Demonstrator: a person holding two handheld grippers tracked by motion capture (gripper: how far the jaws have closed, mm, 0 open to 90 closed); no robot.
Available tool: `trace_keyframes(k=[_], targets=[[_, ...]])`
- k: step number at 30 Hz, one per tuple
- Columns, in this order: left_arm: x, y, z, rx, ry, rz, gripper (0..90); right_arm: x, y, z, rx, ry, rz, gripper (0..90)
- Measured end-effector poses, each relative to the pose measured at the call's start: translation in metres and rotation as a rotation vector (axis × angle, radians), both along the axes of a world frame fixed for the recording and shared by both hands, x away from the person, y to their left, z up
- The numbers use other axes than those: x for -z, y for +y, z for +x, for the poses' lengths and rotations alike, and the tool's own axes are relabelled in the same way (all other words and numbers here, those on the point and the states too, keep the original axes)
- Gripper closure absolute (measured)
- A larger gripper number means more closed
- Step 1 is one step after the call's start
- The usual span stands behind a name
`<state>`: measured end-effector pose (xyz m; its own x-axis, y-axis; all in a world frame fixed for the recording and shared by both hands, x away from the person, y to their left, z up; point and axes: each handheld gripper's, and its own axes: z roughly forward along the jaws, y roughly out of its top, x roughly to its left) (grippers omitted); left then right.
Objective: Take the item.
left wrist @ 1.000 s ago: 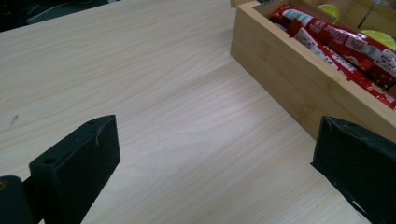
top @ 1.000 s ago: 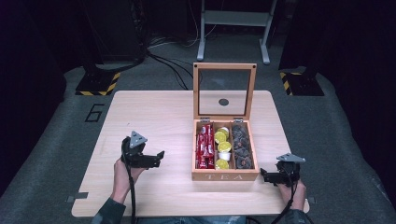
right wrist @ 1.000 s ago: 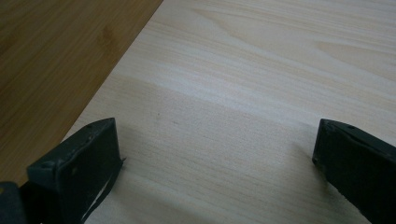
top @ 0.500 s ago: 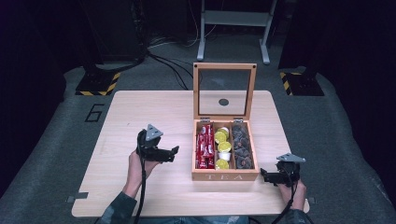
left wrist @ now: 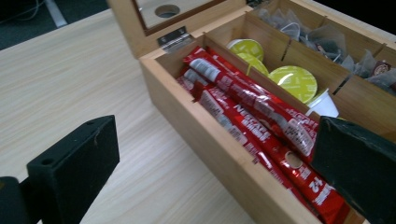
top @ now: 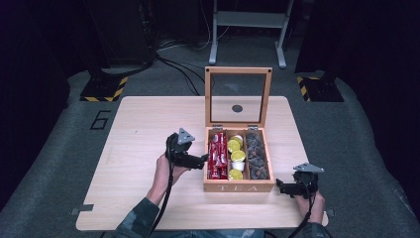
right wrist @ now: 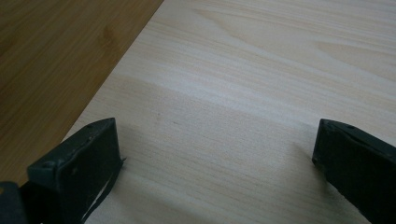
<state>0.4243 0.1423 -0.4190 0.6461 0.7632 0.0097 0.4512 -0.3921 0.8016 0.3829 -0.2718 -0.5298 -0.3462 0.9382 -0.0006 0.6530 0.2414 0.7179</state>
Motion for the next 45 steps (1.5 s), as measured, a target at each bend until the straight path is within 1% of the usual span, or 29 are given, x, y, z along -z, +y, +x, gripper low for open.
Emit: trace_keyframes(k=[2, 3, 4, 5, 7, 8, 9, 13, 16, 17, 18, 19, 20, 21, 22, 24, 25, 27, 30, 34, 35, 38, 39, 41, 42, 43, 45], targets=[[0.000, -0.007, 0.002, 0.011, 0.005, 0.000, 2.5, 0.000, 0.000, 0.000, 0.000, 0.000, 0.000, 0.0], [0.000, -0.007, 0.002, 0.011, 0.005, 0.000, 3.4, 0.000, 0.000, 0.000, 0.000, 0.000, 0.000, 0.0], [0.000, -0.011, 0.004, 0.022, 0.008, 0.006, 3.4, 0.000, 0.000, 0.000, 0.000, 0.000, 0.001, 0.0], [0.000, -0.016, 0.008, 0.033, 0.020, 0.004, 5.0, 0.000, 0.000, 0.000, -0.001, -0.001, 0.001, 0.0], [0.001, -0.020, 0.009, 0.039, 0.023, 0.003, 6.7, 0.000, 0.000, 0.000, -0.001, -0.001, 0.000, 0.0], [0.002, -0.027, 0.013, 0.046, 0.026, 0.000, 8.2, 0.000, 0.000, 0.000, -0.001, -0.001, 0.000, 0.1], [0.002, -0.029, 0.015, 0.055, 0.032, 0.005, 9.3, 0.000, 0.000, 0.000, -0.002, -0.001, 0.000, 0.1], [0.003, -0.039, 0.022, 0.062, 0.047, 0.016, 13.1, 0.000, 0.000, 0.000, -0.002, -0.001, 0.001, 0.2], [0.003, -0.043, 0.026, 0.067, 0.051, 0.021, 14.7, 0.000, 0.000, 0.000, -0.002, -0.001, 0.001, 0.2], [0.003, -0.045, 0.027, 0.062, 0.051, 0.017, 15.1, 0.000, 0.000, 0.000, -0.002, -0.001, 0.001, 0.2], [0.005, -0.047, 0.030, 0.061, 0.057, 0.028, 15.5, 0.000, 0.000, 0.000, -0.003, -0.002, 0.001, 0.3], [0.005, -0.047, 0.030, 0.061, 0.057, 0.028, 16.0, 0.000, 0.000, 0.000, -0.003, -0.002, 0.001, 0.3], [0.007, -0.048, 0.033, 0.062, 0.074, 0.028, 17.5, 0.000, 0.000, 0.000, -0.004, -0.002, 0.001, 0.3], [0.007, -0.048, 0.033, 0.062, 0.074, 0.028, 18.4, 0.000, 0.000, 0.000, -0.004, -0.002, 0.001, 0.3], [0.009, -0.050, 0.036, 0.059, 0.088, 0.017, 20.4, 0.000, 0.000, 0.000, -0.004, -0.002, 0.001, 0.3], [0.010, -0.051, 0.038, 0.063, 0.100, 0.023, 23.2, 0.000, 0.000, 0.000, -0.004, -0.002, 0.001, 0.3], [0.011, -0.053, 0.039, 0.059, 0.105, 0.014, 26.1, 0.000, 0.000, 0.000, -0.004, -0.002, 0.001, 0.3], [0.012, -0.055, 0.041, 0.070, 0.110, 0.023, 30.6, 0.000, 0.000, 0.000, -0.004, -0.002, 0.001, 0.3], [0.013, -0.058, 0.041, 0.067, 0.116, 0.031, 38.0, 0.000, 0.000, 0.000, -0.005, -0.001, 0.001, 0.4], [0.017, -0.060, 0.044, 0.067, 0.145, 0.059, 45.9, 0.000, 0.000, 0.000, -0.005, -0.002, 0.001, 0.4], [0.018, -0.060, 0.045, 0.061, 0.151, 0.061, 48.1, 0.000, 0.000, 0.000, -0.005, -0.002, 0.001, 0.4], [0.020, -0.059, 0.046, 0.058, 0.167, 0.054, 52.8, 0.000, 0.000, 0.000, -0.005, -0.002, 0.001, 0.4], [0.020, -0.060, 0.046, 0.050, 0.165, 0.052, 53.7, 0.000, 0.000, 0.000, -0.005, -0.002, 0.001, 0.4], [0.020, -0.060, 0.047, 0.052, 0.173, 0.054, 55.3, 0.000, 0.000, 0.000, -0.005, -0.002, 0.001, 0.4], [0.022, -0.060, 0.047, 0.055, 0.184, 0.062, 56.6, 0.000, 0.000, 0.000, -0.005, -0.002, 0.001, 0.4], [0.023, -0.061, 0.047, 0.053, 0.193, 0.060, 57.7, 0.000, 0.000, 0.000, -0.005, -0.002, 0.001, 0.4], [0.024, -0.061, 0.047, 0.047, 0.193, 0.062, 59.6, 0.000, 0.000, 0.000, -0.005, -0.002, 0.001, 0.6]])
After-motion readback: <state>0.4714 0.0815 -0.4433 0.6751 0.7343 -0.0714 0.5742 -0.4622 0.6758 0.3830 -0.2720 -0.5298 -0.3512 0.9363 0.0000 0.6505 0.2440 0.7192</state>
